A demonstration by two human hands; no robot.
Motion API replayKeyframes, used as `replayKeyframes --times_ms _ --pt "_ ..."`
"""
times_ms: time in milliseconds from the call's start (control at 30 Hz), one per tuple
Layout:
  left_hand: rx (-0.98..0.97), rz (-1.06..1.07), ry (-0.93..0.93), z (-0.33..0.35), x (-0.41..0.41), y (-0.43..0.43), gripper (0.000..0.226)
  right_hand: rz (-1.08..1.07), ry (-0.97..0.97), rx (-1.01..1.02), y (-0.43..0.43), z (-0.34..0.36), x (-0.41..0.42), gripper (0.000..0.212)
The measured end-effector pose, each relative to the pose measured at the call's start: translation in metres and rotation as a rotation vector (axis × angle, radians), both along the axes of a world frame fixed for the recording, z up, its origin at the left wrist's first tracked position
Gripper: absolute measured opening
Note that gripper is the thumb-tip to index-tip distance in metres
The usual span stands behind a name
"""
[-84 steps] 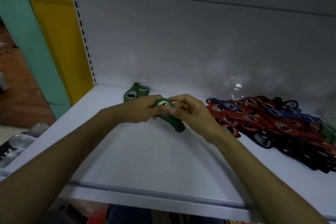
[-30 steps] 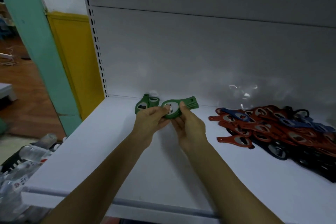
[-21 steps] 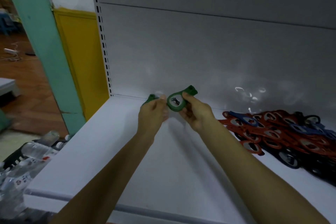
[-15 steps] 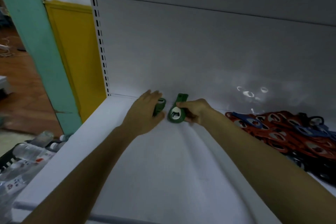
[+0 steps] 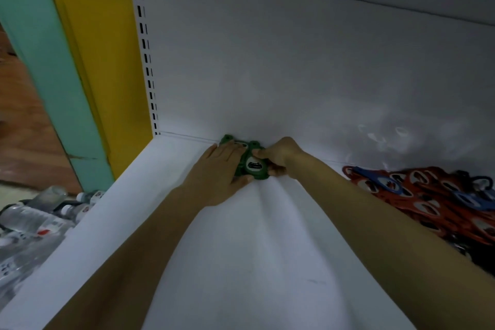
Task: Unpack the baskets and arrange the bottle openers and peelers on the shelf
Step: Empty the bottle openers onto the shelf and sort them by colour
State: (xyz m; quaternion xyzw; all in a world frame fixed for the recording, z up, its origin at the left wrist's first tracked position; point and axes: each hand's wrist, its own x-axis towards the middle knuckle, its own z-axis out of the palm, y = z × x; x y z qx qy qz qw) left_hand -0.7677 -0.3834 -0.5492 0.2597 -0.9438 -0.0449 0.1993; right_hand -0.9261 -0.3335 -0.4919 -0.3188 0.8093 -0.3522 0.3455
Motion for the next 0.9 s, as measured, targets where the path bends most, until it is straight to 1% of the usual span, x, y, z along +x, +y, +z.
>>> replayKeyframes --times_ms 100,200,300,333,467,533,600,733,900 --pt "0.004 -0.008 0.001 -0.001 0.000 0.000 0.071 0.044 -0.022 0.038 0.004 0.002 -0.002 0.024" --pt "0.018 -0.002 0.027 -0.002 0.001 0.001 0.072 0.056 0.103 0.088 0.005 0.004 -0.001 0.022" --pt "0.024 0.001 0.035 -0.003 0.000 0.001 0.072 0.075 0.267 0.095 0.003 0.002 0.003 0.022" --pt "0.029 0.002 0.036 -0.003 0.000 0.001 0.071 0.071 0.269 0.087 0.002 0.002 0.003 0.021" --pt "0.044 0.003 0.022 -0.002 0.000 -0.001 0.069 0.019 -0.001 0.031 0.004 0.005 0.001 0.019" --pt "0.046 0.003 0.013 -0.001 0.000 -0.001 0.069 0.019 -0.041 0.022 0.004 0.005 0.001 0.020" --pt "0.038 0.004 0.013 -0.001 0.000 -0.001 0.068 0.020 -0.011 0.038 0.002 0.004 0.002 0.020" --pt "0.004 0.006 0.014 -0.001 0.000 0.000 0.060 0.061 0.133 0.087 -0.003 0.004 0.006 0.021" --pt "0.005 0.007 -0.003 -0.001 0.000 0.000 0.055 0.024 0.180 0.033 0.008 -0.003 0.009 0.026"
